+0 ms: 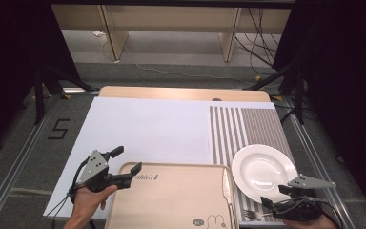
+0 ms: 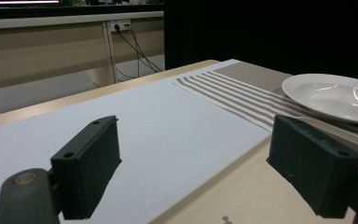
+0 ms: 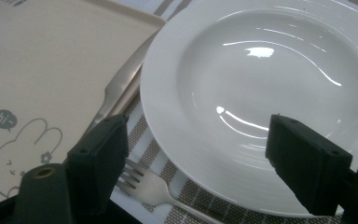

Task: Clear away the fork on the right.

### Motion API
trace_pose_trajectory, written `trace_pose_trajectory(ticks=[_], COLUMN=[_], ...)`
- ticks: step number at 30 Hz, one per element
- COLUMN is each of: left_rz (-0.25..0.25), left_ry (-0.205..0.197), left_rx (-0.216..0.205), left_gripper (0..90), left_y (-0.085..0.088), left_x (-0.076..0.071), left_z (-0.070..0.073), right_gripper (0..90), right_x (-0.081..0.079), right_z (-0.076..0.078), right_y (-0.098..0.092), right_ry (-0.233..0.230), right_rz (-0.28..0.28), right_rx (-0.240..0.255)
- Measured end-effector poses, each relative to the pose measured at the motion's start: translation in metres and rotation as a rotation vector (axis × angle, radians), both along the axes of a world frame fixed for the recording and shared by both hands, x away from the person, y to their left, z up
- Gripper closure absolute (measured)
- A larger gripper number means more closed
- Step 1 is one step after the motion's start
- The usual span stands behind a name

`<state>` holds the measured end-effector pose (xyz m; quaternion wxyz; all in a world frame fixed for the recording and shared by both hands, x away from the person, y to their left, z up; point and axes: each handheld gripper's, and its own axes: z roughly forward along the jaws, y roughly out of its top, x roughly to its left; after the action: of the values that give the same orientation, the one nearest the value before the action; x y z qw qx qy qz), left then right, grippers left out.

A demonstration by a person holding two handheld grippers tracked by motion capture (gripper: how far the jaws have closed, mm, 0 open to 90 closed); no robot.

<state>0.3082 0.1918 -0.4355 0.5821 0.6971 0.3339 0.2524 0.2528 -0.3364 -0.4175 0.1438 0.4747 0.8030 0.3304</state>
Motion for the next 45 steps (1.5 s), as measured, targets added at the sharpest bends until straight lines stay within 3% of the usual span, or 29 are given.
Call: trace_pose_trajectory(ticks=[5,8,11,13,14,19,20,22,26,27,28,30,31,32,34,35,43,45], left_rz=[-0.002,0.001,0.000,0.000,0.000,-0.001,-0.001,-0.007,-0.005,-0.003,-0.003,0.002,0.000,0.003,0.004,0.006,0.002,0.001], left_ry=[0.001,-0.001,-0.008,-0.008,-0.008,-0.007,-0.006,-0.012,-0.010,-0.008,-0.009,-0.015,-0.017,-0.015,-0.016,-0.013,-0.013,-0.014], left_rx=[0.001,-0.002,0.000,0.000,-0.001,0.000,0.002,-0.008,-0.005,-0.001,-0.001,-0.001,-0.006,-0.005,-0.005,-0.006,-0.002,-0.001], left_gripper=[15.8,15.8,15.7,15.8,15.8,15.7,15.8,15.7,15.8,15.8,15.8,15.8,15.8,15.8,15.7,15.7,15.8,15.8], left_y=[0.001,0.002,0.002,0.002,0.002,0.001,0.001,0.000,0.001,0.001,0.001,0.002,0.002,0.003,0.003,0.003,0.002,0.002], left_x=[-0.001,-0.001,-0.001,-0.001,-0.001,0.000,0.000,0.001,0.000,0.000,0.000,0.000,0.000,0.000,0.000,0.000,0.000,0.000], left_z=[0.000,0.000,0.000,0.000,0.000,0.000,0.000,0.000,0.000,0.001,0.001,0.002,0.002,0.002,0.002,0.002,0.002,0.002], right_gripper=[22.4,22.4,22.4,22.4,22.4,22.4,22.4,22.4,22.6,22.6,22.6,22.6,22.6,22.6,22.6,22.7,23.0,23.2], right_x=[-0.001,-0.004,-0.003,-0.005,-0.004,-0.006,-0.004,-0.006,-0.008,-0.008,-0.006,-0.006,-0.007,-0.006,-0.007,-0.006,-0.005,-0.006], right_z=[0.001,0.003,0.001,0.001,0.000,-0.001,-0.001,0.000,0.000,0.001,-0.001,-0.001,-0.002,-0.005,-0.006,-0.007,-0.016,-0.015], right_y=[-0.006,-0.006,-0.009,-0.009,-0.011,-0.013,-0.017,-0.016,-0.020,-0.021,-0.024,-0.026,-0.025,-0.026,-0.027,-0.028,-0.026,-0.024], right_ry=[0.018,0.043,0.052,0.091,0.073,0.117,0.099,0.144,0.163,0.176,0.156,0.173,0.186,0.171,0.205,0.192,0.242,0.280], right_rz=[0.014,-0.033,-0.024,-0.062,-0.049,-0.097,-0.062,-0.104,-0.128,-0.124,-0.092,-0.105,-0.121,-0.119,-0.123,-0.113,-0.076,-0.090], right_rx=[-0.030,-0.046,-0.064,-0.078,-0.089,-0.085,-0.105,-0.113,-0.111,-0.111,-0.133,-0.160,-0.163,-0.145,-0.153,-0.162,-0.207,-0.201])
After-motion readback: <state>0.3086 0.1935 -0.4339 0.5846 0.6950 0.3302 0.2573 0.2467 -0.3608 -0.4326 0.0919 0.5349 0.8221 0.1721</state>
